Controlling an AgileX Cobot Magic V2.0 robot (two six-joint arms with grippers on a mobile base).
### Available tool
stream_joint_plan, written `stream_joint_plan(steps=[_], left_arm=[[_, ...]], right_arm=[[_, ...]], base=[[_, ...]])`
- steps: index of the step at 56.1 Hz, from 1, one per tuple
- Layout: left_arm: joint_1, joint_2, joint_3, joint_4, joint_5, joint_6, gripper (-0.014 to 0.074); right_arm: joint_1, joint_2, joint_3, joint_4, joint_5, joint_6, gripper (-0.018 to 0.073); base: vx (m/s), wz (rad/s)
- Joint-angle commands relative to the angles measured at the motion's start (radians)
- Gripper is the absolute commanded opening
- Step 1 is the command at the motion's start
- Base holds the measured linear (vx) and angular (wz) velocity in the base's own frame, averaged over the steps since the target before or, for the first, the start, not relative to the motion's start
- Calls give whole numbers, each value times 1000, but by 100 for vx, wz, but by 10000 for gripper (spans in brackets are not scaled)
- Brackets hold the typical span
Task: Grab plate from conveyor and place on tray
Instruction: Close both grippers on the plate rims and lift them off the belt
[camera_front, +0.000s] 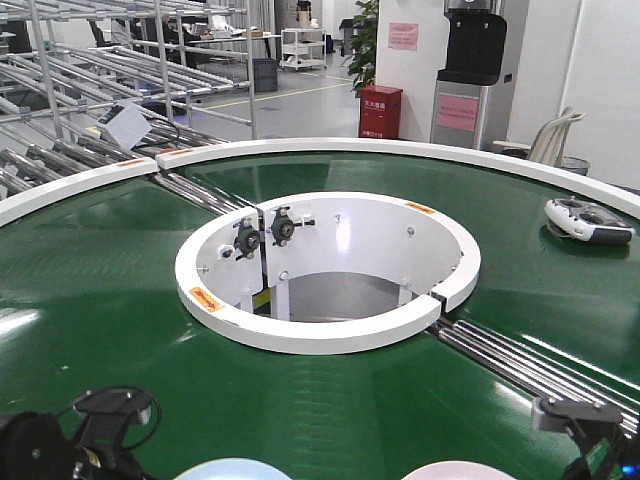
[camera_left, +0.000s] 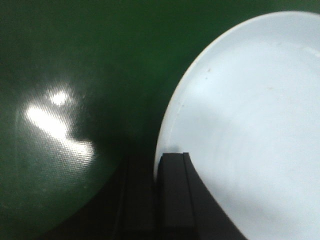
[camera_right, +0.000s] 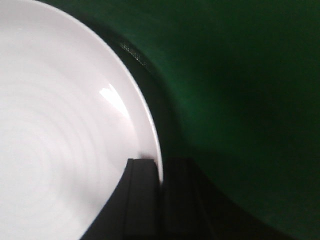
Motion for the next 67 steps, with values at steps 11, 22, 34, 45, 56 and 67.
stream_joint_plan(steps=[11,22,34,45,56,67], left_arm=[[-5,-310,-22,-18,-38,4,-7],[-5,-545,-22,-17,-26,3,-6],[-5,-645,-22,-17,-27,3,-6],[-5,-654,-22,-18,-33,3,-6],[-5,-654,-22,-18,-30,3,-6],[-5,-654,-22,-18,-29,3,-6]], right_arm=[[-7,-313,-23,-14,15,-11,-13],[-7,-597,-23,-11,88,-11,-13],[-7,-751,-23,-15,100,12,-13],[-7,-793,-23,-16,98,12,-13],[-7,-797,-23,-16,101,12,-13],[-7,-797,-23,-16,101,12,-13]], base=[[0,0],[0,0],[0,0],[0,0],[0,0],[0,0]])
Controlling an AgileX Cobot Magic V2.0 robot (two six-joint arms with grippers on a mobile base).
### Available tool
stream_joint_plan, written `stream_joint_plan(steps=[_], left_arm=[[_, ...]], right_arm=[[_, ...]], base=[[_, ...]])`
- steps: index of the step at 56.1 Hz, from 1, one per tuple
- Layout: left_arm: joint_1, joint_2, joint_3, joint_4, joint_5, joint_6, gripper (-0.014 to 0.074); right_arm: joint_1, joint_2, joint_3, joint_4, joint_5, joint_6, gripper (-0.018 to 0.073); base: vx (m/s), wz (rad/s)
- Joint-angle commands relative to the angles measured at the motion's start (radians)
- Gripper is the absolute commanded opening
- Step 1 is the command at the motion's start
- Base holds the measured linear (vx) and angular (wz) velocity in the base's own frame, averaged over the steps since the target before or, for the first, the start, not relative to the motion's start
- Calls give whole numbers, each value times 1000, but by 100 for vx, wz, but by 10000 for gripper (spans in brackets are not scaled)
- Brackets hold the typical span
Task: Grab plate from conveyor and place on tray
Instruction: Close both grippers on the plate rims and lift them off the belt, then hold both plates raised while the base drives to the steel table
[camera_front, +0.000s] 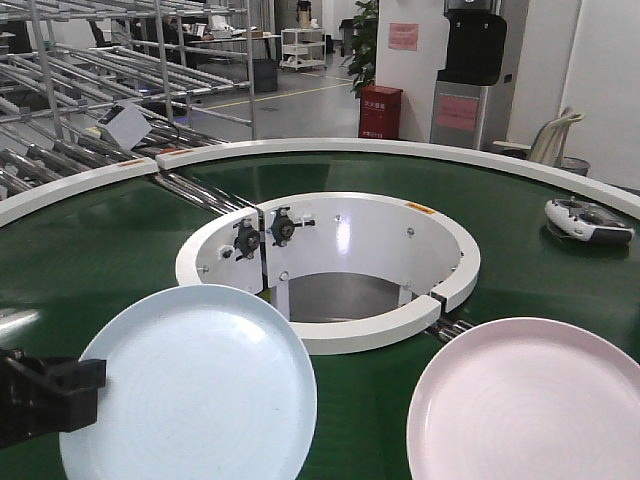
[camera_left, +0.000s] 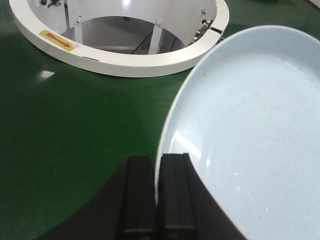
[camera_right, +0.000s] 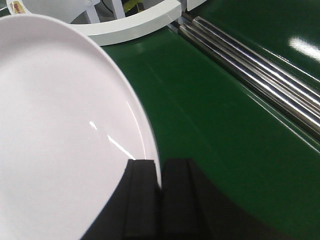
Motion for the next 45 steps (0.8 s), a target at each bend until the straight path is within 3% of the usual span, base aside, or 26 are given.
stream_joint_plan(steps=[1,27,45], left_arm=[[-5,-18,-30,-18,-74,-2,-6],[-5,-18,-30,-18,-74,-2,-6],[-5,-18,-30,-18,-71,-2,-6]], right_arm=[[-7,-10,-30,2,-72,0,-13],[-7,-10,-30,2,-72,0,-13],[-7,-8,-30,2,-73,0,-13]], base=[[0,0],[-1,-2],[-9,-26]])
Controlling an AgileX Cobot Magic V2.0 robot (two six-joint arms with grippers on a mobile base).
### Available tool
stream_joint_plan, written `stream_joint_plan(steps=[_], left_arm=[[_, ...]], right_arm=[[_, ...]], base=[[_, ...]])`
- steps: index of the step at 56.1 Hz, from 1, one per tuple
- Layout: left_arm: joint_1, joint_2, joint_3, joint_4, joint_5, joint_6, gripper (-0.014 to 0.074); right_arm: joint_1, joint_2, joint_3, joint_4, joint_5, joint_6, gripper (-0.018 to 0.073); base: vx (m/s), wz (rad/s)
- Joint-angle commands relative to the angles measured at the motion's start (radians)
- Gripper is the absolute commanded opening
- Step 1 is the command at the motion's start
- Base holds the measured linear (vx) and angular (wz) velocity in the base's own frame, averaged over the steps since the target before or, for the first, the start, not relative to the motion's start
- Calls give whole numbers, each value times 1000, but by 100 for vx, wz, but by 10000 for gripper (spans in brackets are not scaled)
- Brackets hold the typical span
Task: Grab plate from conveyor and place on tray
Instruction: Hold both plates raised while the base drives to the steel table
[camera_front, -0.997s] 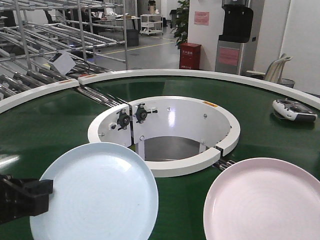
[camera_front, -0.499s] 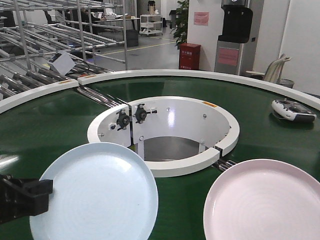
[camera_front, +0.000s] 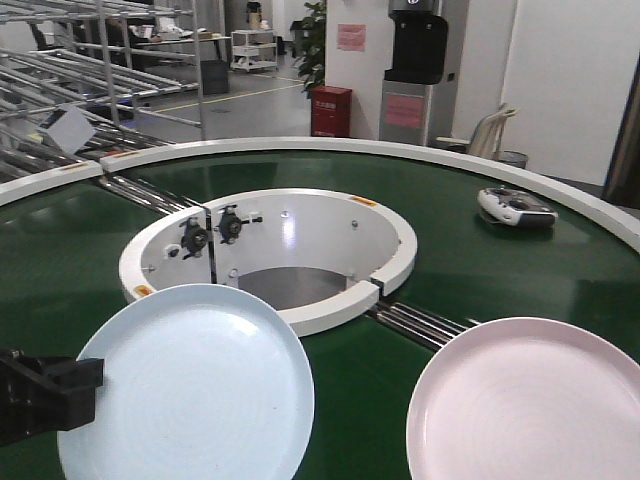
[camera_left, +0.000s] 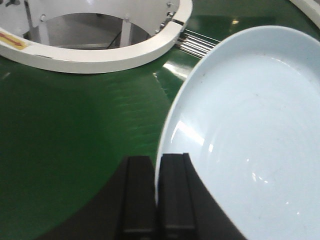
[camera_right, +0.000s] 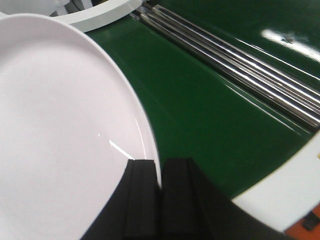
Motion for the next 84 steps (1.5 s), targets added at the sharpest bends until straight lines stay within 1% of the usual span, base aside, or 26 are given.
stream_joint_plan(steps=[1,58,84], left_arm=[[-5,-18,-30,-19,-72,-2,-6],[-5,-18,-30,-19,-72,-2,-6],[-5,-18,-30,-19,-72,-2,-6]], right_arm=[[-7,-8,-30,2,-73,0,-13],[-7,-8,-30,2,-72,0,-13],[-7,-8,-30,2,-53,0,-13]], base=[[-12,-44],[-15,-61],[-8,-58]])
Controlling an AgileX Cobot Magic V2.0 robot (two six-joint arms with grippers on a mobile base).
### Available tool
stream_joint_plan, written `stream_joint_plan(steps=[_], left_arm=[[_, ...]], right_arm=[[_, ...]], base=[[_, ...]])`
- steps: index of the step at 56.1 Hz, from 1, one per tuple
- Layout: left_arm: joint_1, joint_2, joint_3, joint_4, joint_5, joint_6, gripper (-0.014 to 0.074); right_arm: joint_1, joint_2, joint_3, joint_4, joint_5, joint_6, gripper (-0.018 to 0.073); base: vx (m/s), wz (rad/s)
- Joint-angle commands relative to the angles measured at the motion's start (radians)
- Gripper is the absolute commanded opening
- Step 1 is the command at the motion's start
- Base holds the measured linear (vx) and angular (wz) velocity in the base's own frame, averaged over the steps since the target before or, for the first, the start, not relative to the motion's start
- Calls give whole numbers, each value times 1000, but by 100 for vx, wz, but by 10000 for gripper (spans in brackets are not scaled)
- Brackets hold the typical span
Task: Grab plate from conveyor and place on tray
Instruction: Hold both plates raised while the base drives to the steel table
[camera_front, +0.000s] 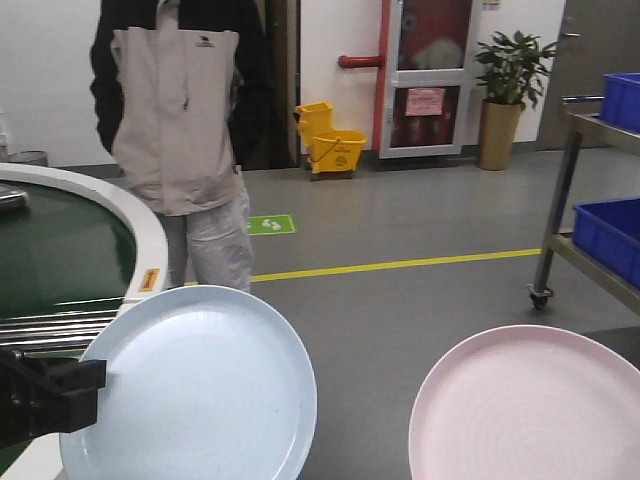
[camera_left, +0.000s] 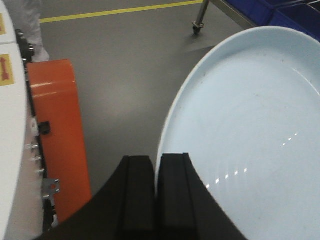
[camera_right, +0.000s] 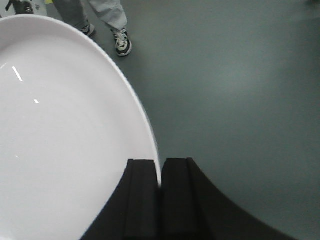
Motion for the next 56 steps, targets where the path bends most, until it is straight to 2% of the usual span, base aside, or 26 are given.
stream_joint_plan(steps=[1,36,56], left_arm=[[-5,-18,-30,-19,-73,-2,-6],[-5,-18,-30,-19,-72,-2,-6],[-5,-18,-30,-19,-73,-2,-6]], right_arm=[[-7,-8,-30,5,-74,0,-13],[-7,-8,-30,5,-72,0,-13],[-7,-8,-30,5,-70,0,-13]], base=[[1,-49],[16,-48],[36,-16]])
